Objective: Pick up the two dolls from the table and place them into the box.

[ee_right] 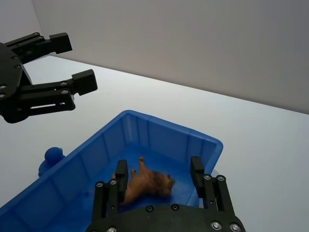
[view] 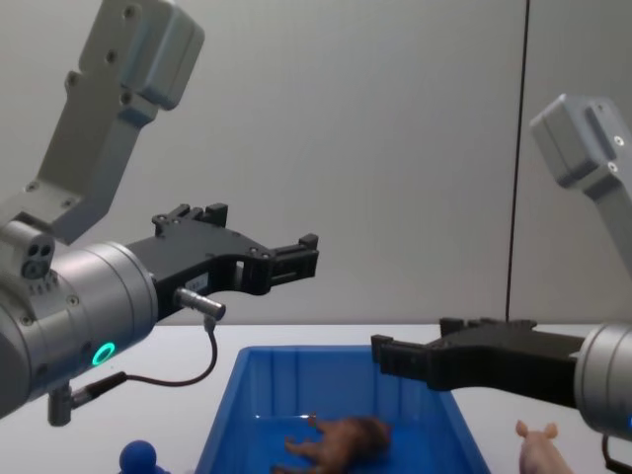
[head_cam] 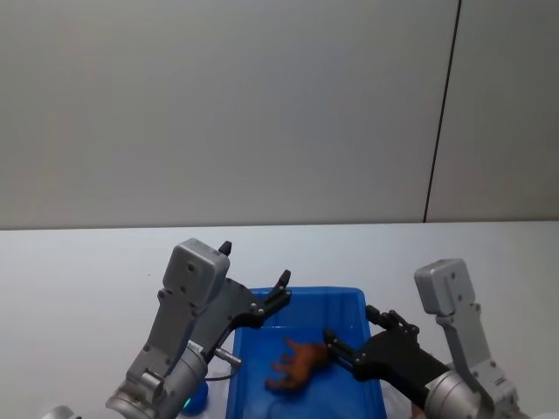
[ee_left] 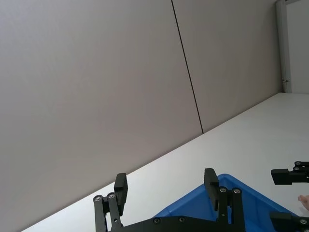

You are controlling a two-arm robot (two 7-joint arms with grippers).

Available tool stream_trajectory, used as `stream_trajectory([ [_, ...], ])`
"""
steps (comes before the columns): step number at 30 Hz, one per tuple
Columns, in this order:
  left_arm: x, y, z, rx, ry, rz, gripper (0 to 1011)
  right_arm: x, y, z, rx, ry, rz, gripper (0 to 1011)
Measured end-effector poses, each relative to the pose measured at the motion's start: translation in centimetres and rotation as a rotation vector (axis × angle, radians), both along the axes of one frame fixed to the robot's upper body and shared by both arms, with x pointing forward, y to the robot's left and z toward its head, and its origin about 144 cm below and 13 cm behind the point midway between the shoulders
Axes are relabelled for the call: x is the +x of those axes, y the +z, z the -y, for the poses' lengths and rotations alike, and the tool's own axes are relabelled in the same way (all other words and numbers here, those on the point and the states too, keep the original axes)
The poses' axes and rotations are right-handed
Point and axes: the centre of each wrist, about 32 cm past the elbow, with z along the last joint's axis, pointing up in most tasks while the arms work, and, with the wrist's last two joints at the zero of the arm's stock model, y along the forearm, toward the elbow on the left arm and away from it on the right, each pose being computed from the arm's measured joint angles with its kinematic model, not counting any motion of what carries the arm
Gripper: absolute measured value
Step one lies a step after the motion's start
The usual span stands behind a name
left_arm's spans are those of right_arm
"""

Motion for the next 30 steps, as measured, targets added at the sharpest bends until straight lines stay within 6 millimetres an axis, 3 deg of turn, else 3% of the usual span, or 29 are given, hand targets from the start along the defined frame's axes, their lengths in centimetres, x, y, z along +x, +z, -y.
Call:
stream_trajectory([
  [2, 0.0, 0.0, 0.0, 0.0, 0.0, 0.0, 1001, 0.0, 0.0, 0.0, -0.001, -0.005, 0.0, 834],
  [9, 0.0, 0.0, 0.0, 0.0, 0.0, 0.0, 1001, -0.3, 0.0, 0.5, -0.004, -0.041, 0.006, 996],
  [30, 0.0, 0.0, 0.0, 0.0, 0.0, 0.0, 1001, -3.4, -0.4, 2.1, -0.038, -0.215, -0.007, 1001],
])
